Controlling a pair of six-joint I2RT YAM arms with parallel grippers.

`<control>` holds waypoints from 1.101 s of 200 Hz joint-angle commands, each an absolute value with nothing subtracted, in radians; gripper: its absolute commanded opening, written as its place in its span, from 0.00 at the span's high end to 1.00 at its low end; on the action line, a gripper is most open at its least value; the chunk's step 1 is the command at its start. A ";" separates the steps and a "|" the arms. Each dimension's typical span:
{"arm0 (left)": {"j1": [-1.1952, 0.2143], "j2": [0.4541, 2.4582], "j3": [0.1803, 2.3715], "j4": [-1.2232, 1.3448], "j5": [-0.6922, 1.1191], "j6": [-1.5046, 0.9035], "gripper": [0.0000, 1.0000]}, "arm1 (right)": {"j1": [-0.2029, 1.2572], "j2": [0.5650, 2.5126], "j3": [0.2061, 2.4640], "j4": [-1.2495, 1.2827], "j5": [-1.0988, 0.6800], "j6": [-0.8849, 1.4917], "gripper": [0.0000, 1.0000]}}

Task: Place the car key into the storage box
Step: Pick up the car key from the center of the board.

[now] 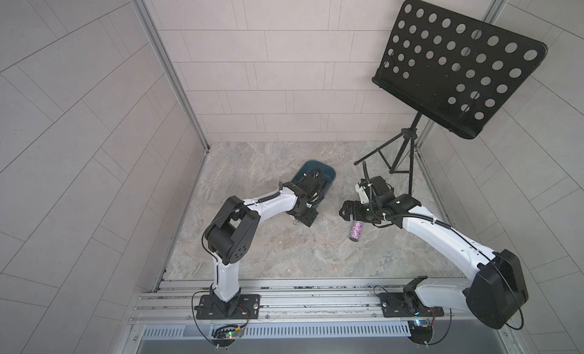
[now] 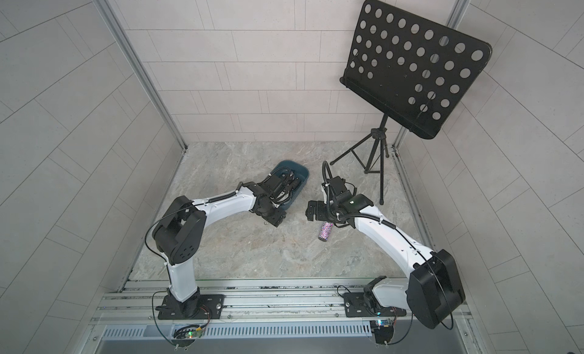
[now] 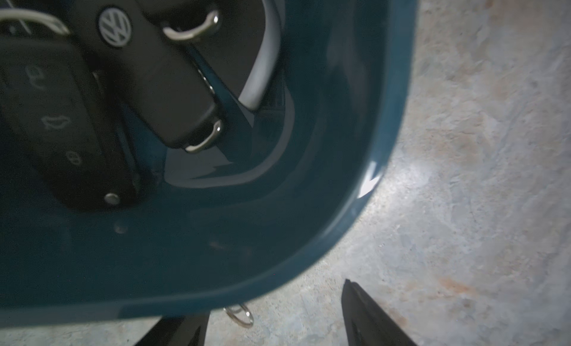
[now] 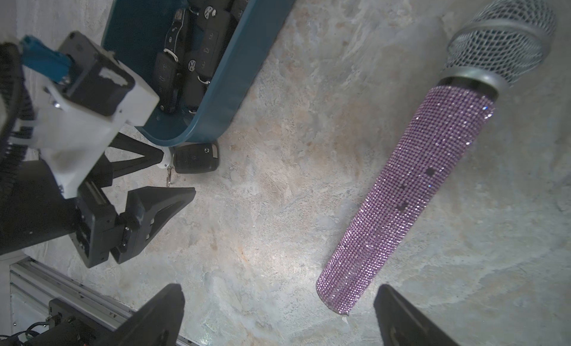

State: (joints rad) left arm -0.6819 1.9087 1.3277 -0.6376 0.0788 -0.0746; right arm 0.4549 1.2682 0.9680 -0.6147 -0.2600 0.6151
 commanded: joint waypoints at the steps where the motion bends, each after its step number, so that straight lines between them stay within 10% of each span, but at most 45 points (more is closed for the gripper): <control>1: -0.686 1.936 1.371 -0.635 0.040 -0.035 0.26 | 0.448 1.240 0.989 -0.648 -0.230 0.601 0.00; 220: -0.722 2.047 1.387 -0.660 0.031 -0.061 0.37 | 0.438 1.269 0.997 -0.649 -0.220 0.593 0.00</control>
State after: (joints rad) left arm -0.7155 2.0087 1.3781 -0.6331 0.0723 -0.0578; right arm 0.4419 1.2678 0.9741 -0.6357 -0.2279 0.5838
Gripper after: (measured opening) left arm 0.624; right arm 0.996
